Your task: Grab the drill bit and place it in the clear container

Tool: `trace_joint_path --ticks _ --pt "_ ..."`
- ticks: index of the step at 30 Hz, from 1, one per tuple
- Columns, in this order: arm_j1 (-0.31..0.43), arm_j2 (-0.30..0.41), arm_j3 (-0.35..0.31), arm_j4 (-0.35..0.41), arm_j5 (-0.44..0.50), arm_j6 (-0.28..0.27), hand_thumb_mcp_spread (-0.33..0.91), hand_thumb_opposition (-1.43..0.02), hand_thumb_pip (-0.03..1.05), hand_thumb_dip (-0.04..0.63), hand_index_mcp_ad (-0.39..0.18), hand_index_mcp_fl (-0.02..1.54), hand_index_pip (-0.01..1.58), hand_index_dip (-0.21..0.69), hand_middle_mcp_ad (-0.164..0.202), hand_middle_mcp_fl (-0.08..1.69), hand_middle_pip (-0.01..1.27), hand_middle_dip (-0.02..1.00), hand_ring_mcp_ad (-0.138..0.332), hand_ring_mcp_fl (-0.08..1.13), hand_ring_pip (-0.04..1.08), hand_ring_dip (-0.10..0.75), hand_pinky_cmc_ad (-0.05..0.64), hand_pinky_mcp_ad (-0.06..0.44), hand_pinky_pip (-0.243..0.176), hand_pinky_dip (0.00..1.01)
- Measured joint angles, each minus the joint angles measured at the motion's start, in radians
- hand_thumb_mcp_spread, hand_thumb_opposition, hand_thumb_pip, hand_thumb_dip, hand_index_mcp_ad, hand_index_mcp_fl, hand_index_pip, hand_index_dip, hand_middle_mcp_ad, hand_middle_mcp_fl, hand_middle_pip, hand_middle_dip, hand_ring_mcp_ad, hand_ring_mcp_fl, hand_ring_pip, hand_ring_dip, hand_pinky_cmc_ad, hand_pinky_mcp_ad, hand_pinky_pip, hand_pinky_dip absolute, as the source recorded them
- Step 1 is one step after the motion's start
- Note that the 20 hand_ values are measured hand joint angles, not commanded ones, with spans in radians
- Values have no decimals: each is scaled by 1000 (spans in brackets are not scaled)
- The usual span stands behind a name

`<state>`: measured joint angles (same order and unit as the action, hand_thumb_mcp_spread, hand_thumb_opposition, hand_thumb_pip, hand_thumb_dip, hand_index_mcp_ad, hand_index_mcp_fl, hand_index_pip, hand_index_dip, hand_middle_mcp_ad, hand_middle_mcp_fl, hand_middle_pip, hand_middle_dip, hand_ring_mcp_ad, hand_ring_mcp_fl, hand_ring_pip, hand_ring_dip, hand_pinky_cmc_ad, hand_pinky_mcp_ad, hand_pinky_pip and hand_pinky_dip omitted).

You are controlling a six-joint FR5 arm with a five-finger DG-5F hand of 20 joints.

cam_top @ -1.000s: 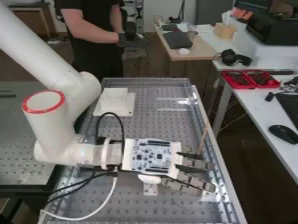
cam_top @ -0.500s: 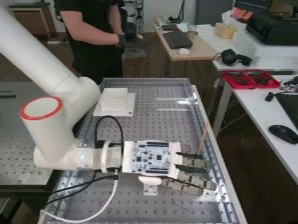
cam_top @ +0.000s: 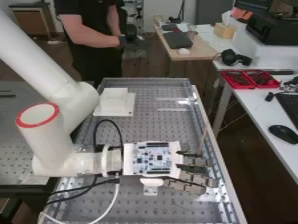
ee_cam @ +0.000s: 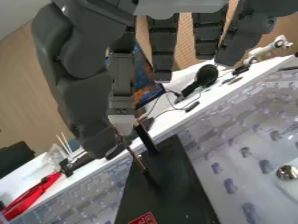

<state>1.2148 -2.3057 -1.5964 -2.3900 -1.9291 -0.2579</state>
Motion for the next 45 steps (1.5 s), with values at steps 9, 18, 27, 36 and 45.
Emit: trace_joint_path --ticks 9,18,27,36,45 --pt "-8 -11 6 15 -15 7 618 -883 494 211 -169 440 1356 220 91 202 138 188 253 26 86 7 305 202 -91 183" --pt "-8 -18 17 10 -23 4 642 -894 494 211 -171 454 1367 234 94 204 138 188 253 26 80 10 305 202 -91 180" --pt "-6 -29 32 5 -23 5 665 -894 483 209 -171 489 1395 230 94 216 138 188 253 26 80 10 305 202 -91 180" --pt "-6 -30 38 -5 -25 0 660 -899 482 211 -169 504 1395 230 91 216 138 188 253 28 80 10 305 202 -91 180" --pt "-8 -32 53 -27 -42 -8 609 -899 492 211 -173 440 1299 232 91 215 138 190 253 28 80 10 305 202 -91 180"
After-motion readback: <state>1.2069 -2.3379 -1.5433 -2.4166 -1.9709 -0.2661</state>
